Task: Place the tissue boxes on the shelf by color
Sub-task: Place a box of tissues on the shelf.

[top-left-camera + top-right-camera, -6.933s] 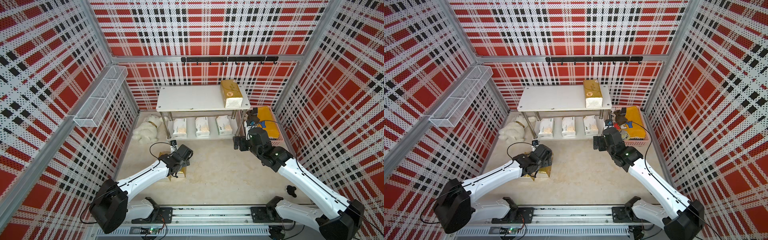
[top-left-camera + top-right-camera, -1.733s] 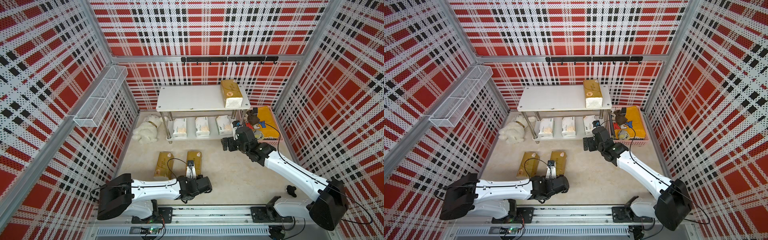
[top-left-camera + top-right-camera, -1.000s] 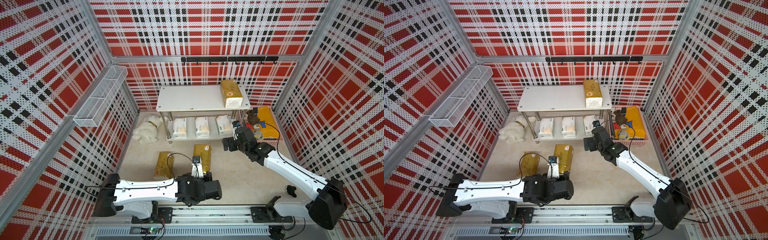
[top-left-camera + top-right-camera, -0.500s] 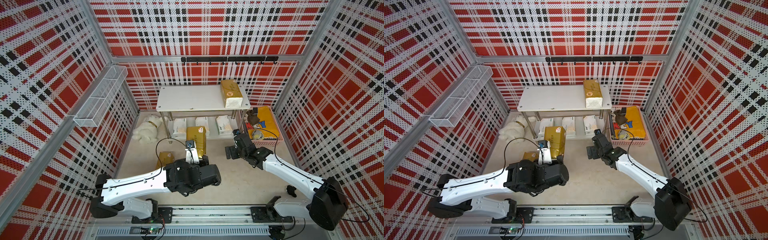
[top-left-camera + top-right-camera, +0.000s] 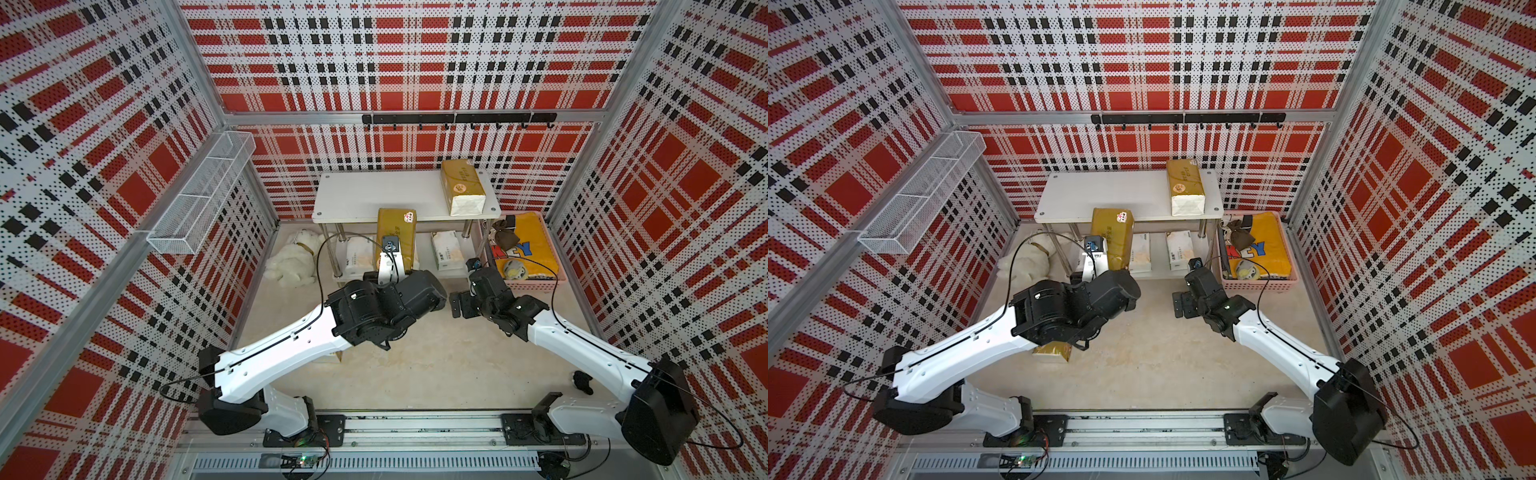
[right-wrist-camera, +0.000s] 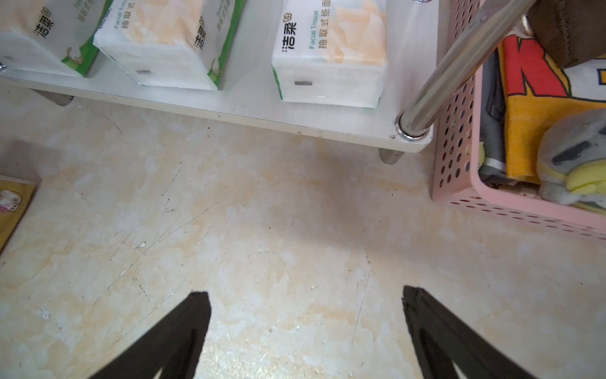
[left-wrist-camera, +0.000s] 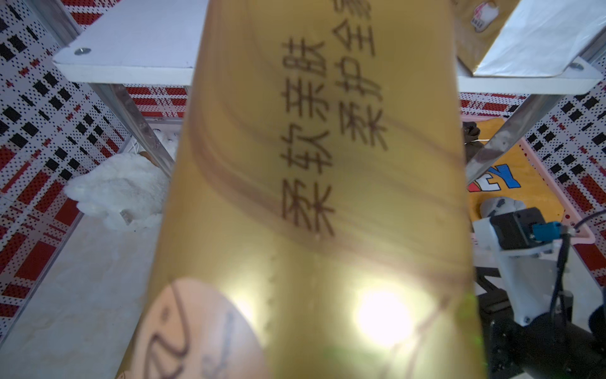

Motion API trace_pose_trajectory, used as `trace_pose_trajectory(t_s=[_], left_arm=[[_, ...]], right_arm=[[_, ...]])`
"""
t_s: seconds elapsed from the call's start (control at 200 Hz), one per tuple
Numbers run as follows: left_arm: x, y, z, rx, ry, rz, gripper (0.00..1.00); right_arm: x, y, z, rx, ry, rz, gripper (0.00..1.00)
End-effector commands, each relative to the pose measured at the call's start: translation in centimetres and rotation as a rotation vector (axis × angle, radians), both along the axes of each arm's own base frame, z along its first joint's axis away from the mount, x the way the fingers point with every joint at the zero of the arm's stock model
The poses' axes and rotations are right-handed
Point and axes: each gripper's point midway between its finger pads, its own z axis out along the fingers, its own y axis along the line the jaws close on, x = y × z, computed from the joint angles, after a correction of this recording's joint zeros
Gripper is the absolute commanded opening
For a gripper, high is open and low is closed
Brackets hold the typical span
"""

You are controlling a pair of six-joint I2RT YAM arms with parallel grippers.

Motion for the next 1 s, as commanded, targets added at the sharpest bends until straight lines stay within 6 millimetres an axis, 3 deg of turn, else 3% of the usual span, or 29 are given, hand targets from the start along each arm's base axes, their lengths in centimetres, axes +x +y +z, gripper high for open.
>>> trace_pose_trajectory(t_s=[0.0, 0.23, 0.416, 0.992], left_arm=[[1.1, 0.0, 2.1, 0.023, -0.044, -0.023, 0.75], [3.9, -0.3, 2.4, 0.023, -0.025, -0.058, 0.75], [7.5, 1.0, 2.6, 0.010, -0.029, -0.017, 0.75], [13.9, -1.4, 2.5, -0.040, -0.054, -0.005, 0.75]], right_arm=[[-0.1, 0.6, 0.6, 0.032, -0.018, 0.007, 1.00], [0.0, 1.2, 0.7, 0.045, -0.021, 0.013, 1.00], [0.1, 1.6, 0.4, 0.045, -0.018, 0.021, 1.00], [-0.2, 3.1, -1.3, 0.048, 0.008, 0.040, 1.00]])
